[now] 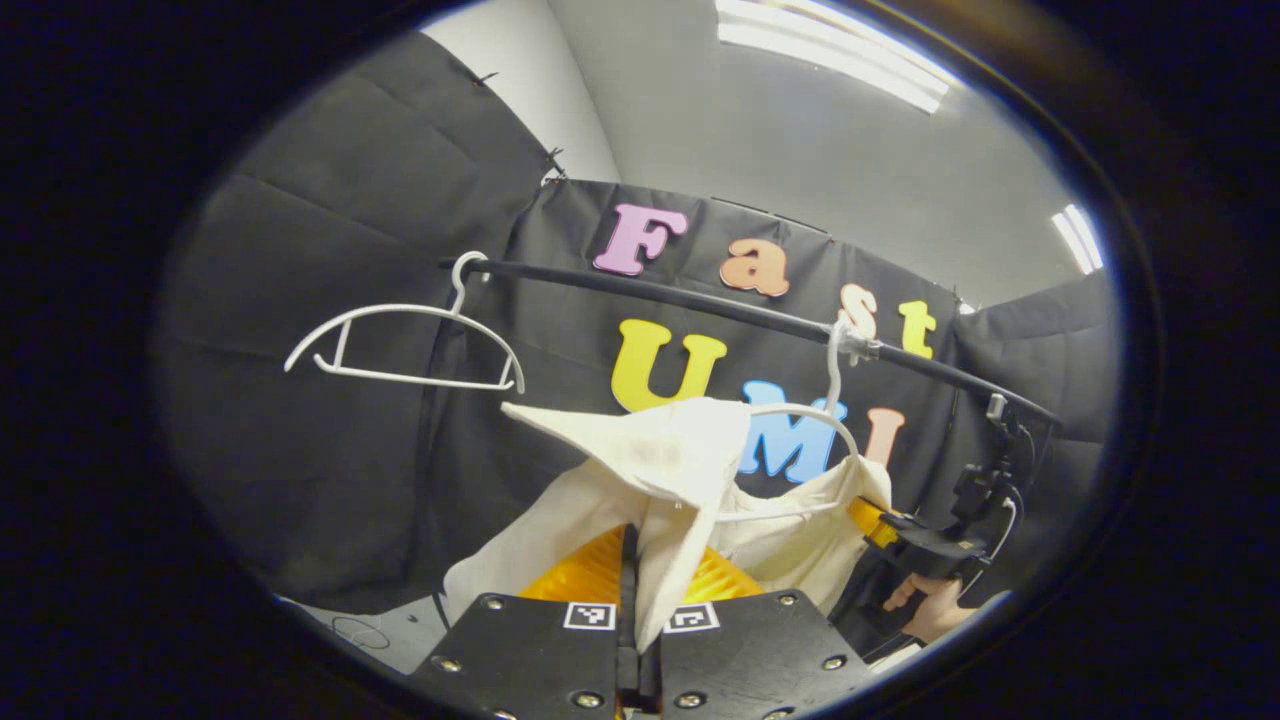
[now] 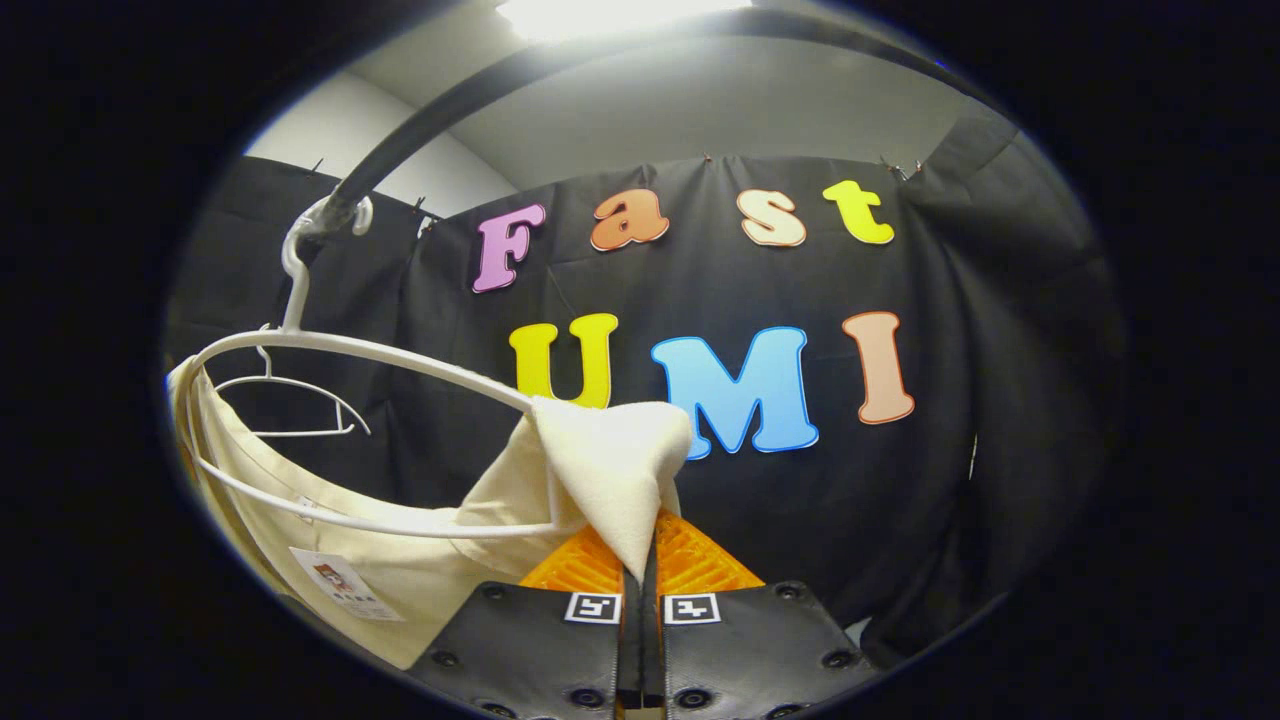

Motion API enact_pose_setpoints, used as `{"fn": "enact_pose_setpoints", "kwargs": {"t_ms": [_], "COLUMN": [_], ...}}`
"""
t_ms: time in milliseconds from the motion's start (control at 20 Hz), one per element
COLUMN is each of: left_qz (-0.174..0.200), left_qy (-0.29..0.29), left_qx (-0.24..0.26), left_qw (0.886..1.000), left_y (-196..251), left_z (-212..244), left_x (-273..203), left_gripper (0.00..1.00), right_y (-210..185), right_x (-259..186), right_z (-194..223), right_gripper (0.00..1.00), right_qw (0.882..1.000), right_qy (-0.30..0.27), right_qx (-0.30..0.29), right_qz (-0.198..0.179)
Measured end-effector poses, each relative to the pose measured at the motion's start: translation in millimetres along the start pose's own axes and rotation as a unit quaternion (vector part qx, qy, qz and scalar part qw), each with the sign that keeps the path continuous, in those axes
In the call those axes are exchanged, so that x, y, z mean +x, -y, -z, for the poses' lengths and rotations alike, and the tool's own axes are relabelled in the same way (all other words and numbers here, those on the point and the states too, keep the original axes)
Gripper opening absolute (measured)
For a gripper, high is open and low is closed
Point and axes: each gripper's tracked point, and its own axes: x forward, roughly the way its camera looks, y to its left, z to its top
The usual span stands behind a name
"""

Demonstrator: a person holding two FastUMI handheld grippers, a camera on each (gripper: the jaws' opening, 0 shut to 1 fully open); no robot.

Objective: Grasp the clothes on the hanger with both hands and then place them into the laundry hamper below.

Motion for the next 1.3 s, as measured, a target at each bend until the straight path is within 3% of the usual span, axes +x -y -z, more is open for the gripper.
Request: {"fn": "enact_pose_setpoints", "kwargs": {"t_ms": [250, 550, 800, 1000, 1300], "left_qz": [0.016, -0.023, -0.026, -0.019, -0.004], "left_qy": [0.020, 0.040, -0.005, -0.029, -0.027], "left_qx": [-0.023, -0.030, -0.055, -0.080, -0.056], "left_qw": [0.999, 0.998, 0.998, 0.996, 0.998], "left_y": [-11.1, -59.7, -82.3, -85.8, -81.7], "left_z": [-29.1, -46.0, -6.3, 18.6, 31.6], "left_x": [-11.9, -13.3, 1.9, 7.4, 5.0], "left_gripper": [0.02, 0.01, 0.01, 0.02, 0.02], "right_y": [9.8, 19.1, 21.6, 39.2, 53.0], "right_x": [3.3, 14.5, 25.5, 34.6, 37.0], "right_z": [-17.5, -23.8, -15.6, -3.6, 16.0], "right_gripper": [0.02, 0.01, 0.00, 0.01, 0.02], "right_qw": [1.000, 0.999, 1.000, 0.999, 0.998], "right_qy": [0.017, 0.027, 0.020, 0.007, 0.000], "right_qx": [0.005, 0.000, 0.009, 0.021, 0.003], "right_qz": [0.013, 0.023, 0.019, 0.040, 0.061]}}
